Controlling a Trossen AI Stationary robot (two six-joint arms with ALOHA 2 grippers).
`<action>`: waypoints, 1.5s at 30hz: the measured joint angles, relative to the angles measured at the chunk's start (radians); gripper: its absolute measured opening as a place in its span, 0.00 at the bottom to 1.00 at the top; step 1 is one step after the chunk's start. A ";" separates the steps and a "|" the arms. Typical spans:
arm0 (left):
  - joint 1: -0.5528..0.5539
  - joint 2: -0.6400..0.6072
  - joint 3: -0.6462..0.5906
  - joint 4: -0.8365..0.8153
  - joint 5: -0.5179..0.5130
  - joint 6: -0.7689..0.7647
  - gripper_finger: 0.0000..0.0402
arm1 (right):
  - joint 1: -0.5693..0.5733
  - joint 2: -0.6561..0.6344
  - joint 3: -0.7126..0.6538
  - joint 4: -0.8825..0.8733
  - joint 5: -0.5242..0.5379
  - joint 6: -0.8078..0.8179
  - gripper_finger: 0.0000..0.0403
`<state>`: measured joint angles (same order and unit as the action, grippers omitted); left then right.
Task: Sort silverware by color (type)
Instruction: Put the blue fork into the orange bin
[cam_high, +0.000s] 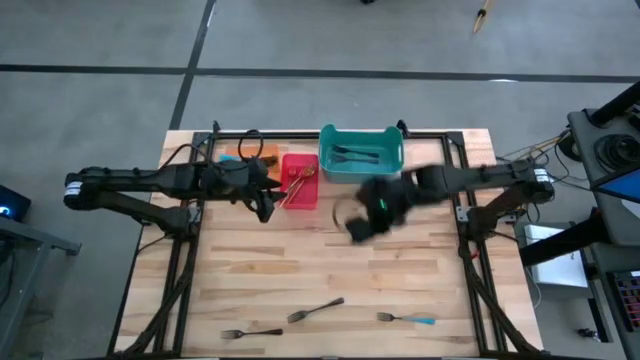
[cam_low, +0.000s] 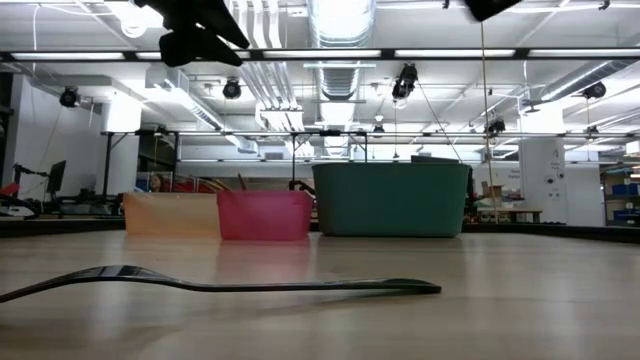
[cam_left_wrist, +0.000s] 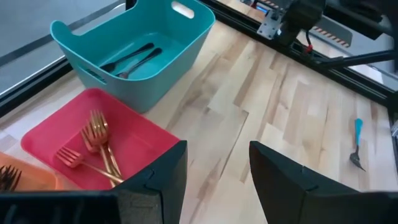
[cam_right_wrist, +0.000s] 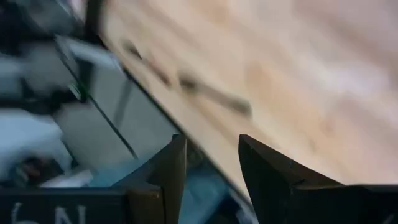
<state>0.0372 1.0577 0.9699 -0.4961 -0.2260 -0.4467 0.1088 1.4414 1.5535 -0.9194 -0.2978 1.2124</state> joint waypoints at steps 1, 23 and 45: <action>0.000 0.002 0.000 0.002 0.000 0.001 0.38 | 0.041 0.000 -0.006 -0.022 -0.003 0.023 0.34; 0.000 0.009 0.000 0.003 -0.003 -0.003 0.38 | 0.654 0.217 -0.208 -0.148 0.223 -0.411 0.34; 0.002 0.004 0.000 0.117 -0.091 0.101 0.38 | 0.664 0.445 -0.302 0.064 0.246 -0.279 0.04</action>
<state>0.0391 1.0618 0.9703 -0.3796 -0.3170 -0.3454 0.7732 1.8863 1.2518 -0.8555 -0.0513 0.9339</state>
